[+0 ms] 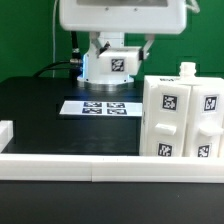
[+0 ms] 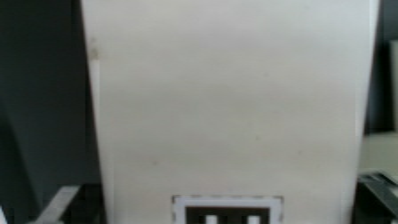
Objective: Assemble cabinet
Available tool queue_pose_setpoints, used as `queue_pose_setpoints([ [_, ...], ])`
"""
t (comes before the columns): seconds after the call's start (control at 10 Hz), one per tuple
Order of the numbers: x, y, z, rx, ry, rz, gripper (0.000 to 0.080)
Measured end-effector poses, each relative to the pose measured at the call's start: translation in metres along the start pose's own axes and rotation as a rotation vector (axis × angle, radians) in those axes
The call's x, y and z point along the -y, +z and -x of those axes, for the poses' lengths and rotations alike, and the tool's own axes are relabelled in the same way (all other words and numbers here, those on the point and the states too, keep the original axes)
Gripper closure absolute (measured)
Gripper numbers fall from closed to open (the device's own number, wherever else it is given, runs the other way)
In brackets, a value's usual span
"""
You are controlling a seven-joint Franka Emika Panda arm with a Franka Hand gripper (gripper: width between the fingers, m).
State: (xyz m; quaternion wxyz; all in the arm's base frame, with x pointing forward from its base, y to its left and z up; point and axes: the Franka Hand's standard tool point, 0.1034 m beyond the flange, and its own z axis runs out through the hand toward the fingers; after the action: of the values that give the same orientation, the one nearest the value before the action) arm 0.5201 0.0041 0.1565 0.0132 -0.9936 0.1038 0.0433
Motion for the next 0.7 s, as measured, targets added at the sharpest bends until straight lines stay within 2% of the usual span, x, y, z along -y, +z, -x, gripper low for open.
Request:
queue_pose_setpoints([
  [0.2, 0.03, -0.018, -0.008, -0.004, 0.04, -0.004, 0.0239],
  [0.3, 0.051, -0.026, -0.013, -0.006, 0.064, -0.005, 0.0239],
  [0.5, 0.085, -0.031, -0.023, -0.006, 0.094, 0.0, 0.0239],
  [0.7, 0.08, -0.028, -0.023, -0.004, 0.082, 0.001, 0.0239],
])
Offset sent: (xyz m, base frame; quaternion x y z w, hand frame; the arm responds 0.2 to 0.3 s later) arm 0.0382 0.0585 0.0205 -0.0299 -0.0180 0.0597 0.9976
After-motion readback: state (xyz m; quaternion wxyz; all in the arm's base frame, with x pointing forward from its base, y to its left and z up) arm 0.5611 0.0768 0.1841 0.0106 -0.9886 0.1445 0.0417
